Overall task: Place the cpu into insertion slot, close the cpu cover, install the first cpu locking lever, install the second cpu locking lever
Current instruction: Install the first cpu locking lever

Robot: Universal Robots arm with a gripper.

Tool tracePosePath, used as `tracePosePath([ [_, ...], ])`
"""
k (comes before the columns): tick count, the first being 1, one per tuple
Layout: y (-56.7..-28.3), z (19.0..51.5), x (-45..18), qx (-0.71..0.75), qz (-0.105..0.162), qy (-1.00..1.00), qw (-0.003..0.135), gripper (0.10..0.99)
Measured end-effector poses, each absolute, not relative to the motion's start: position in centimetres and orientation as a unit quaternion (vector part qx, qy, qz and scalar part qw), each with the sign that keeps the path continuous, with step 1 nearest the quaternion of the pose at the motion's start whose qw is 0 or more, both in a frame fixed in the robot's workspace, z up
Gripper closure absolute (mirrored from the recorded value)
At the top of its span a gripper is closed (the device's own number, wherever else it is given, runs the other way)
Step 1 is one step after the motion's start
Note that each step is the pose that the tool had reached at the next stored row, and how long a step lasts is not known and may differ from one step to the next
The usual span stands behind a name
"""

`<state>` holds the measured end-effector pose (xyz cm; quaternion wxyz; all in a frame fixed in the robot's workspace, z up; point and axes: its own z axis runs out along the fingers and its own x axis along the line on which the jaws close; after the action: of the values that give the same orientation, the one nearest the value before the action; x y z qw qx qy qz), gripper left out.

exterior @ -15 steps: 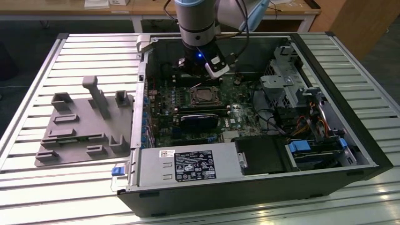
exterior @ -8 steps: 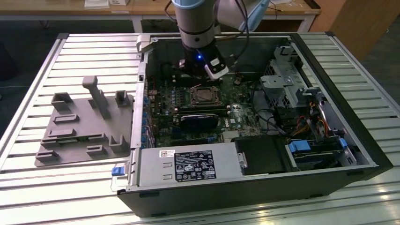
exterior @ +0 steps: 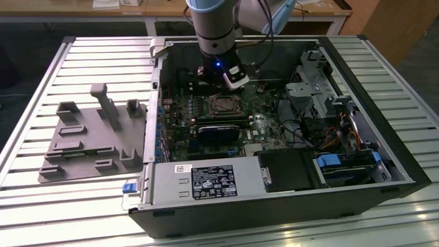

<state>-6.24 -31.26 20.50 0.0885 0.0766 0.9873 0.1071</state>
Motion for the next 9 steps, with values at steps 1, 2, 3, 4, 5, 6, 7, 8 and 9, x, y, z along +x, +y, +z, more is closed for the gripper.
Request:
tracePosePath([
  [1, -31.21, 20.46, -6.24, 0.080, 0.107, 0.987, 0.089, 0.980],
  [2, -31.17, 20.42, -6.24, 0.084, 0.106, 0.987, 0.089, 0.980],
  [3, -31.13, 20.39, -6.24, 0.087, 0.106, 0.986, 0.090, 0.980],
  [4, -31.09, 20.36, -6.24, 0.091, 0.105, 0.986, 0.090, 0.980],
  [5, -31.04, 20.33, -6.24, 0.094, 0.104, 0.986, 0.091, 0.980],
  [6, -31.00, 20.31, -6.24, 0.097, 0.104, 0.986, 0.091, 0.980],
  [7, -30.94, 20.28, -6.24, 0.100, 0.103, 0.985, 0.091, 0.980],
  [8, -30.88, 20.26, -6.24, 0.102, 0.102, 0.985, 0.092, 0.980],
  [9, -30.78, 20.24, -6.24, 0.104, 0.102, 0.985, 0.092, 0.980],
])
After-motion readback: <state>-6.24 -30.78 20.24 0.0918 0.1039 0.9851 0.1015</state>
